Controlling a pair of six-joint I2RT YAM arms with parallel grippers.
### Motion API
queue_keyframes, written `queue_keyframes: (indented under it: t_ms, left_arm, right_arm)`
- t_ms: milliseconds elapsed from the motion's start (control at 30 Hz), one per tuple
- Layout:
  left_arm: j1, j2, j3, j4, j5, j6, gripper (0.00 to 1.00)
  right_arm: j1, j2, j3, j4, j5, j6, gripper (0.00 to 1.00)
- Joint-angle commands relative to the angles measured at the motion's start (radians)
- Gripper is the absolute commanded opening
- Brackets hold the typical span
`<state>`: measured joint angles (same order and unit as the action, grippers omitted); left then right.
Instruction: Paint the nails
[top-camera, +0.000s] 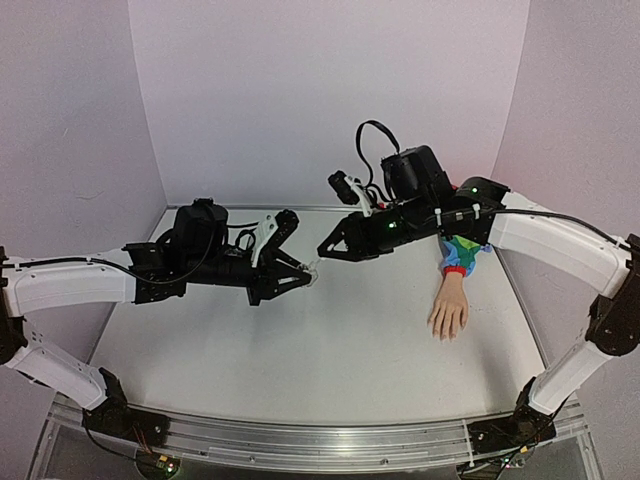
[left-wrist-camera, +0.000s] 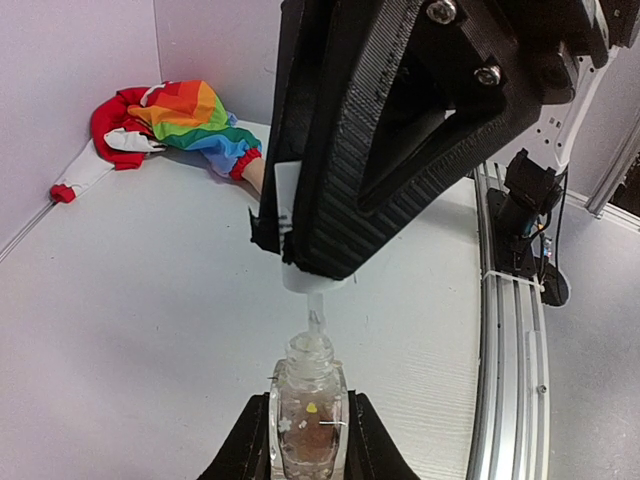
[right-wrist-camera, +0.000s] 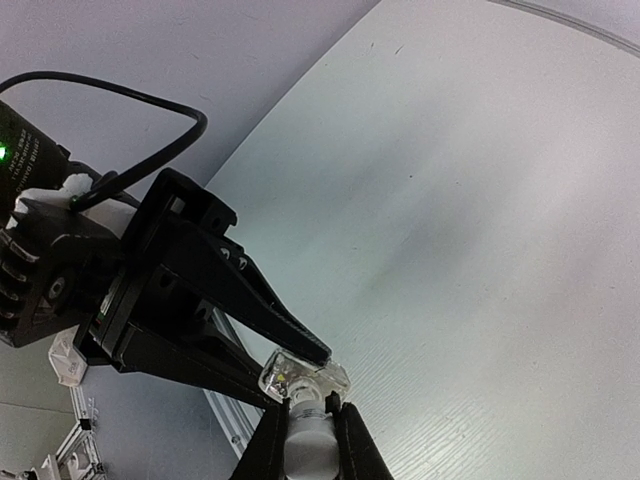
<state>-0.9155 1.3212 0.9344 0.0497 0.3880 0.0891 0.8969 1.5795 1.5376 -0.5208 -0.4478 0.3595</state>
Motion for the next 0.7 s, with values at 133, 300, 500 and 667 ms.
queue_keyframes:
  t_ms: [133, 300, 500, 667]
  left_arm:
    - [0.001, -0.005, 0.038, 0.026, -0.011, 0.013, 0.0]
    - [0.001, 0.0, 0.037, 0.026, -0.014, 0.015, 0.0]
    - [0.001, 0.009, 0.037, 0.03, -0.022, 0.019, 0.0]
    - [0.001, 0.001, 0.029, 0.043, -0.056, 0.016, 0.0]
  right_arm:
    - [-0.013, -0.056, -0.022, 0.013, 0.03, -0.009, 0.0]
    - [-0.016, -0.076, -0.036, 0.024, 0.035, 0.0, 0.0]
    - [-0.02, -0.125, -0.077, 0.053, 0.055, 0.023, 0.0]
    - [-0.046, -0.197, -0.15, 0.054, 0.15, 0.104, 0.0]
